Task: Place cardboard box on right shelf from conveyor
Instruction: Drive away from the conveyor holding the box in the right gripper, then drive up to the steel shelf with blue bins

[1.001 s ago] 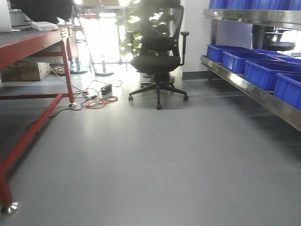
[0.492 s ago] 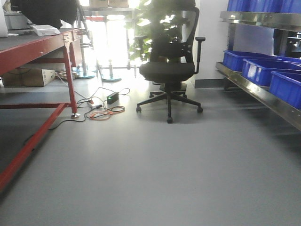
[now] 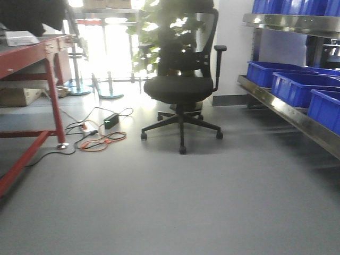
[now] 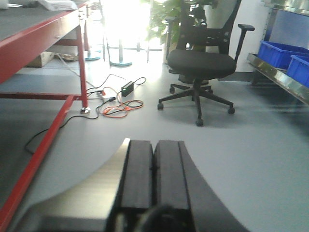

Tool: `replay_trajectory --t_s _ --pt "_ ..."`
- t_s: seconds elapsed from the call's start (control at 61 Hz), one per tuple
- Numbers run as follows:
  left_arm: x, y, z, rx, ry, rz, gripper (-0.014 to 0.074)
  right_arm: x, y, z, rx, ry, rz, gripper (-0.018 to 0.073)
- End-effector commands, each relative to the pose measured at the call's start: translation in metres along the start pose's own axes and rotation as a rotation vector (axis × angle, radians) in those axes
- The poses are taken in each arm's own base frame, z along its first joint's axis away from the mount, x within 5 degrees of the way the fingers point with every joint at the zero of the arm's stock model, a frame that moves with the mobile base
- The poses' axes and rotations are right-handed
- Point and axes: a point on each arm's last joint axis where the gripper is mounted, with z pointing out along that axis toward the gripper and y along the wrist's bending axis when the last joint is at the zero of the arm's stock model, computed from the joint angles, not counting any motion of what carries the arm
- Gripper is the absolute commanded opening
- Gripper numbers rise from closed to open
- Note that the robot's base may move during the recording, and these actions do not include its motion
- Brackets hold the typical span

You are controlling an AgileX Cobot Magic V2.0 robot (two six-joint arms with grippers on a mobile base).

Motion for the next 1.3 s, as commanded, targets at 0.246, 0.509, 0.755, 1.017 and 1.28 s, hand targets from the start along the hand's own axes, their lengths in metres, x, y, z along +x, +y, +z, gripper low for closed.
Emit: replay_trajectory --t_s 0.246,0.509,0.755,1.017,1.28 --pt "-0.0055 0.0004 -0.0011 -0.003 -0.094 -0.005 -0.0116 -0.0166 0.0018 -0.0015 -0.012 -0.116 -0.016 0.0235" --pt "-0.0055 0.0005 -0.0011 -0.005 -0.094 -0.005 -0.0116 -0.0166 0.0018 -0.0015 -0.012 -0.116 -0.016 0.0235" --pt "-0.0055 0.0005 -0.0011 -0.005 -0.094 -0.005 -0.0116 -0.0166 0.0018 -0.0015 -0.012 -0.116 -0.016 0.0235" --pt "-0.0055 0.0005 -0.0011 -0.005 -0.094 -0.005 -0.0116 -0.0166 0.0018 -0.0015 -0.012 -0.116 -0.016 0.0235" --pt "-0.0055 0.0005 -0.0011 -0.005 -0.094 -0.005 -0.0116 -0.0166 0.0018 -0.0015 -0.012 -0.116 -0.016 0.0235"
